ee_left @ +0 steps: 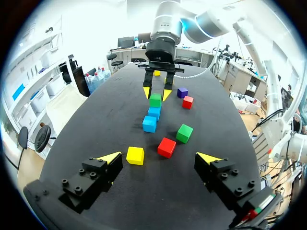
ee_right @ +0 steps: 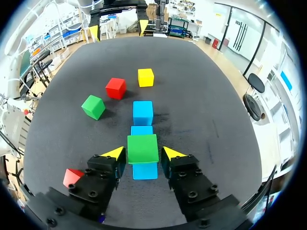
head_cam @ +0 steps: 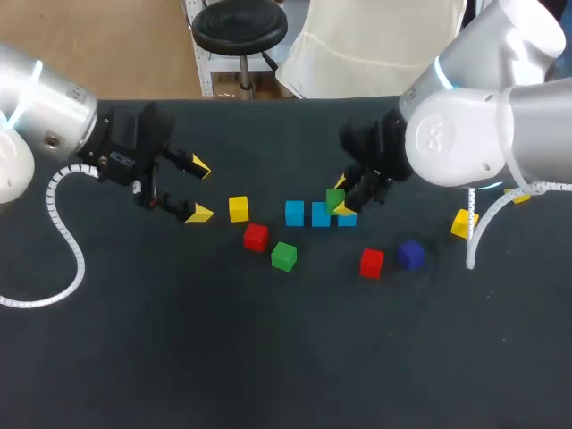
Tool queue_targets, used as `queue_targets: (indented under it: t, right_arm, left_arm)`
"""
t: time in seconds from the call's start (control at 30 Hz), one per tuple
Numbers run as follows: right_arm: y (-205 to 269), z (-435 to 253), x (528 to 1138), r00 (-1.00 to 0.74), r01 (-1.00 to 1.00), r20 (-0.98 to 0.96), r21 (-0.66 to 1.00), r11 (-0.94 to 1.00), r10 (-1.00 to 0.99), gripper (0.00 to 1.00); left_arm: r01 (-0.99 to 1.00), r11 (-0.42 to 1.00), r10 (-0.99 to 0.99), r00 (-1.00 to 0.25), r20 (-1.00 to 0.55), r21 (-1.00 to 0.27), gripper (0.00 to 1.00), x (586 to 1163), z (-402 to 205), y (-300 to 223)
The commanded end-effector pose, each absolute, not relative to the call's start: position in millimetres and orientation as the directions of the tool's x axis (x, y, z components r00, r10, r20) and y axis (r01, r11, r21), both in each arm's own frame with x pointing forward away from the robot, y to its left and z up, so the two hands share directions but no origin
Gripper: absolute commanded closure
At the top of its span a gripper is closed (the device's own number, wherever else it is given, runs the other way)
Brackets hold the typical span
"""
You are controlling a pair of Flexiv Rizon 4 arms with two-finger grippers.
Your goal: Place the blue cubes, place green cubes on the blue cubes, place the yellow cubes on the green cubes, then place the red cubes on the yellow cubes, and place purple cube on the red cubes.
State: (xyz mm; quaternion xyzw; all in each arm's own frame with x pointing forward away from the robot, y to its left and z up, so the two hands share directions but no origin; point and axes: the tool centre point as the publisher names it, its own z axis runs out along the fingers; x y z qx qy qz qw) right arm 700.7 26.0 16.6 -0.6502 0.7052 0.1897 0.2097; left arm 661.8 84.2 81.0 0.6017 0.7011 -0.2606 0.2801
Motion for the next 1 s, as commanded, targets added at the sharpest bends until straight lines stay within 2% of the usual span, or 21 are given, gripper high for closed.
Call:
queue_targets:
  t: [0.03, 0.07, 0.4, 1.0]
  right_arm:
    - [26.0, 16.3, 702.2, -0.067, -0.997, -0.543, -0.001, 0.081, -0.837, 0.12]
    - [26.0, 16.4, 702.3, -0.068, -0.997, -0.542, 0.0, 0.081, -0.837, 0.0]
    - [6.0, 45.7, 707.1, -0.089, -0.993, -0.584, -0.016, 0.121, -0.807, 0.0]
    - [-116.0, 89.3, 708.5, -0.16, -0.976, -0.676, -0.002, 0.219, -0.719, 0.0]
  left_arm:
    - [0.99, 0.139, 0.696, -0.116, -0.708, -0.026, 0.0, 661.6, 80.3, 85.0]
    - [0.99, 0.139, 0.696, -0.116, -0.708, -0.026, 0.0, 661.6, 80.3, 85.0]
    - [0.99, 0.139, 0.696, -0.116, -0.708, -0.026, 0.0, 661.6, 80.3, 85.0]
    - [0.99, 0.139, 0.696, -0.116, -0.708, -0.026, 0.0, 661.6, 80.3, 85.0]
